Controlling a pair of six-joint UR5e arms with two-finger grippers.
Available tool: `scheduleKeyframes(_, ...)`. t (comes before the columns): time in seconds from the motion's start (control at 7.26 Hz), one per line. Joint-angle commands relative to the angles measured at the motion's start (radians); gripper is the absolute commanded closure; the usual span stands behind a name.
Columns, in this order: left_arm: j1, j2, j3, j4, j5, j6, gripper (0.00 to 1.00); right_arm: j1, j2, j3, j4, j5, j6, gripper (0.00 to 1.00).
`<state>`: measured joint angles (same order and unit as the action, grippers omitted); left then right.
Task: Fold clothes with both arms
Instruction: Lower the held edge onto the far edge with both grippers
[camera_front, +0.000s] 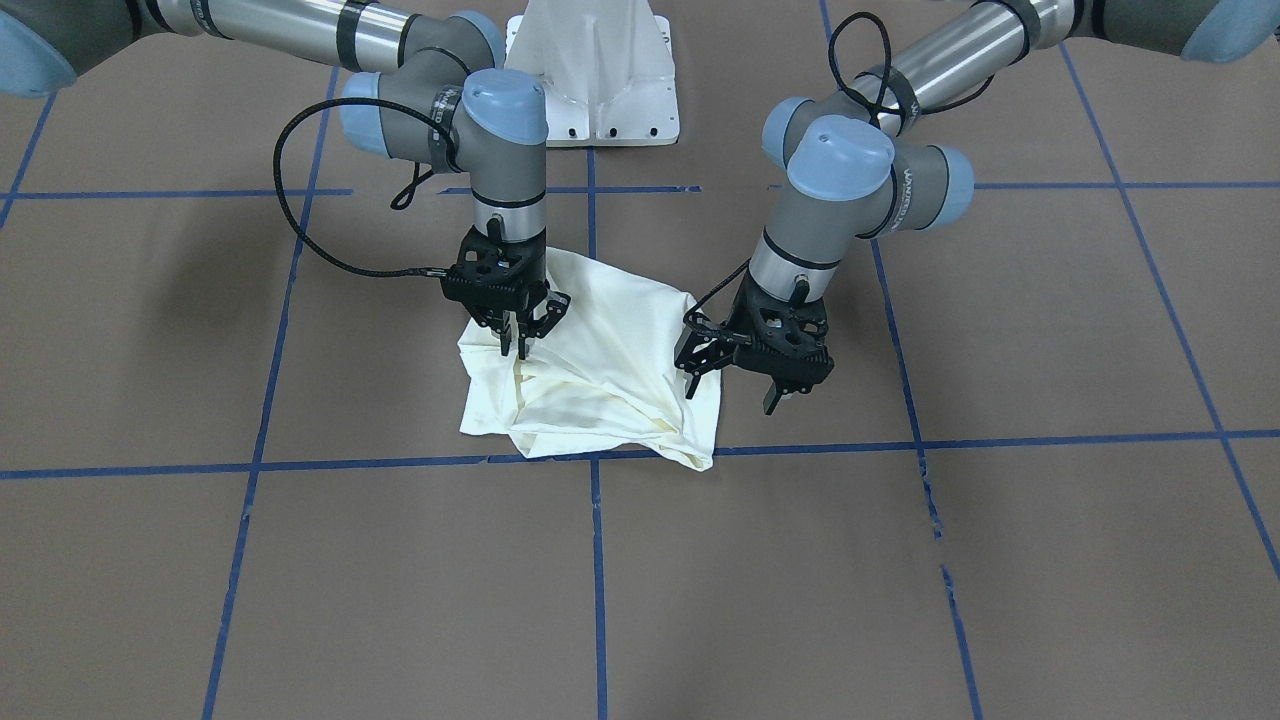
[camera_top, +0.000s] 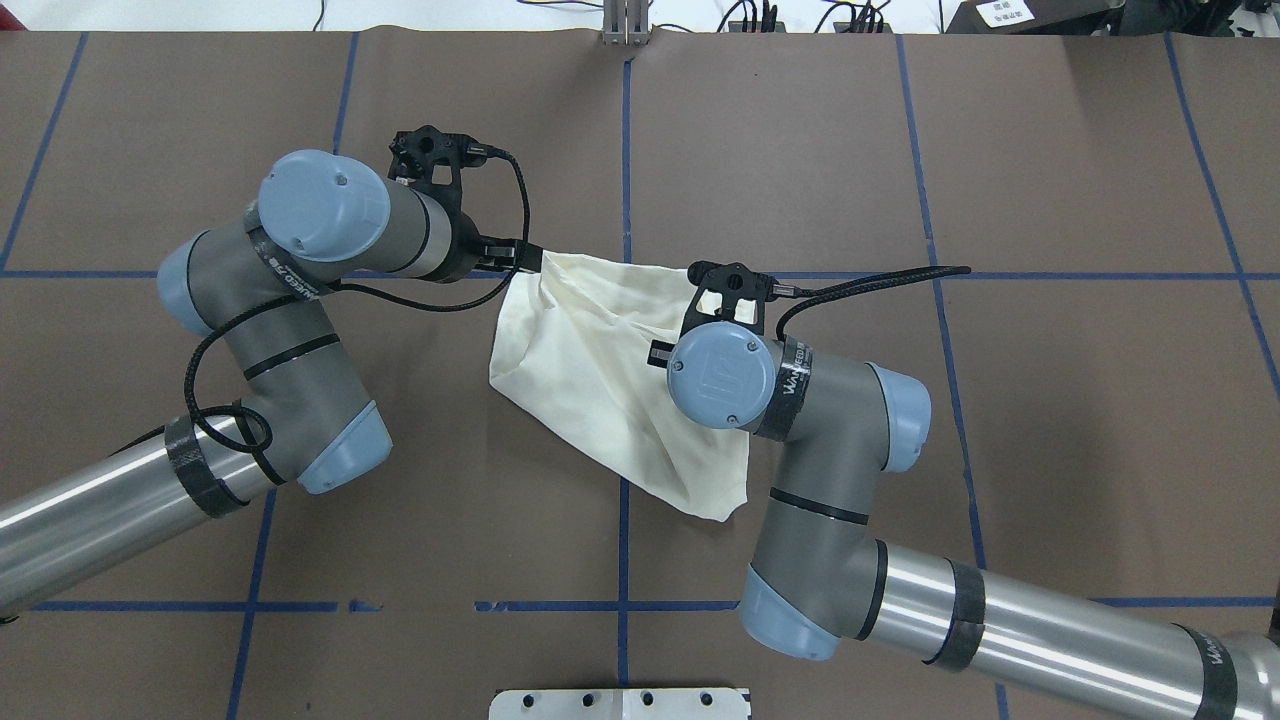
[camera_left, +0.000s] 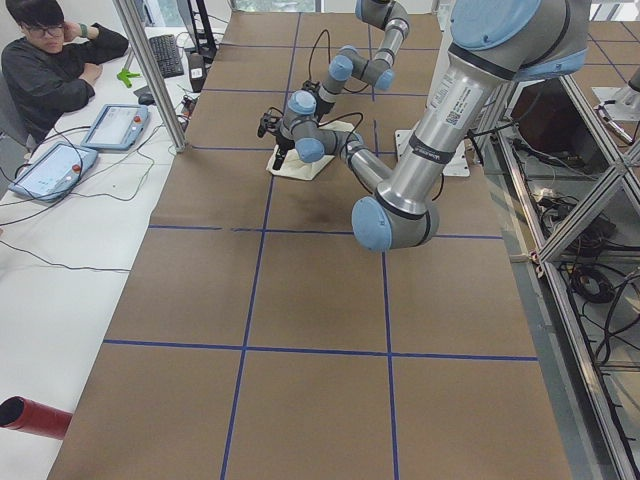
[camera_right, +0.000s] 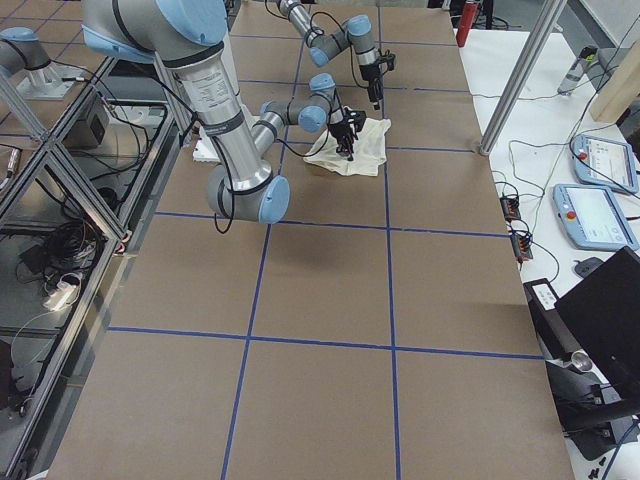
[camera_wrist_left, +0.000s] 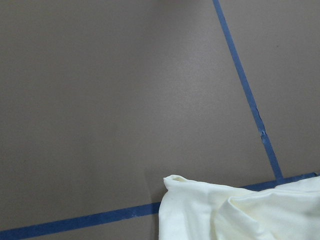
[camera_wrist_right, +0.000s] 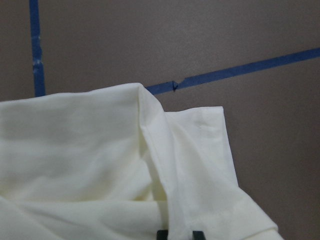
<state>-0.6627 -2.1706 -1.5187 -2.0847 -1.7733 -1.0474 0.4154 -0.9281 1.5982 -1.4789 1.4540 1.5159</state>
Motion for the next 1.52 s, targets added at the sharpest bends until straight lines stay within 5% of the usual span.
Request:
scheduleKeyframes(0.0, 0.000, 0.002, 0.000, 0.000, 0.000, 0.000, 0.00, 0.052, -0.002, -0.006, 0.002, -0.011, -0.148, 1.00)
scheduleKeyframes(0.14, 0.002, 0.000, 0.000, 0.000, 0.000, -0.002, 0.00, 0.103, -0.002, -0.029, 0.005, -0.007, -0.211, 1.00)
scheduleKeyframes(0.28, 0.002, 0.002, 0.000, 0.000, 0.000, -0.003, 0.00, 0.124, 0.002, -0.075, 0.037, -0.007, -0.247, 0.03)
scheduleKeyframes(0.69, 0.002, 0.002, -0.001, 0.000, 0.000, -0.002, 0.00, 0.209, 0.005, -0.072, 0.123, 0.180, -0.367, 0.00)
scheduleKeyframes(1.1, 0.002, 0.006, -0.001, 0.000, 0.000, -0.002, 0.00, 0.151, -0.014, 0.011, 0.123, 0.203, -0.318, 0.00)
scheduleKeyframes(1.38, 0.000, 0.008, 0.000, 0.000, 0.000, -0.003, 0.00, 0.090, -0.075, 0.016, 0.232, 0.200, -0.229, 0.17)
